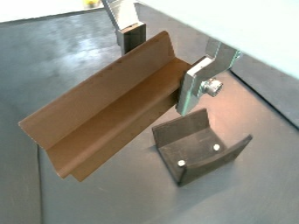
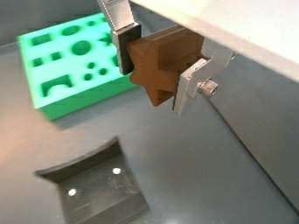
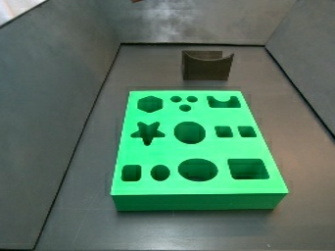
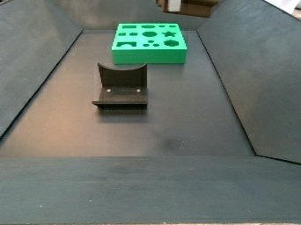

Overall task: Pick up the star object. Move up. Place the star object on the fixture. Regrasp the star object. Move to above the board. Insert the star object.
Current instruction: Place the star object on the fixture.

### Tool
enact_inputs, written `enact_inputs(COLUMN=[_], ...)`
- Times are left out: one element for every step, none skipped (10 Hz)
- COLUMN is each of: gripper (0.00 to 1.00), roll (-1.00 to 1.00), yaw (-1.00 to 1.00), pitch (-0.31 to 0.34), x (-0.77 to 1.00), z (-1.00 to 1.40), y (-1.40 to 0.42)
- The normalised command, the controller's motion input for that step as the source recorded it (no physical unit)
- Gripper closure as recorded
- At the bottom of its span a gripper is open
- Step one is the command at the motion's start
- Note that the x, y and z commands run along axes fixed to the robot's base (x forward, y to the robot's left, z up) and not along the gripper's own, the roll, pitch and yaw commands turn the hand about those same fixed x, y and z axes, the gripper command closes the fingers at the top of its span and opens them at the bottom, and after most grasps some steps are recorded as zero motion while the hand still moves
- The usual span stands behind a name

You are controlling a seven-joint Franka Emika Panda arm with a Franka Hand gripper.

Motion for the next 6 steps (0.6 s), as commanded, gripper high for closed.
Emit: enact_inputs(gripper=[1.00,1.00,1.00,1.00,1.00,1.00], roll=[-0.03,-0.04,-0.04,-0.04,-0.05,-0.05], yaw=[1.00,1.00,1.00,1.00,1.00,1.00], pitch=[0.053,0.058,0.065,0.071,0.081,0.088], x=[0.70,0.61,0.51,0.42,0.29,0.20], z=[0.03,0.03,0.02,0.02,0.01,0.02], y=[-0.12,-0.09,-0.06,-0.04,-0.02,-0.02])
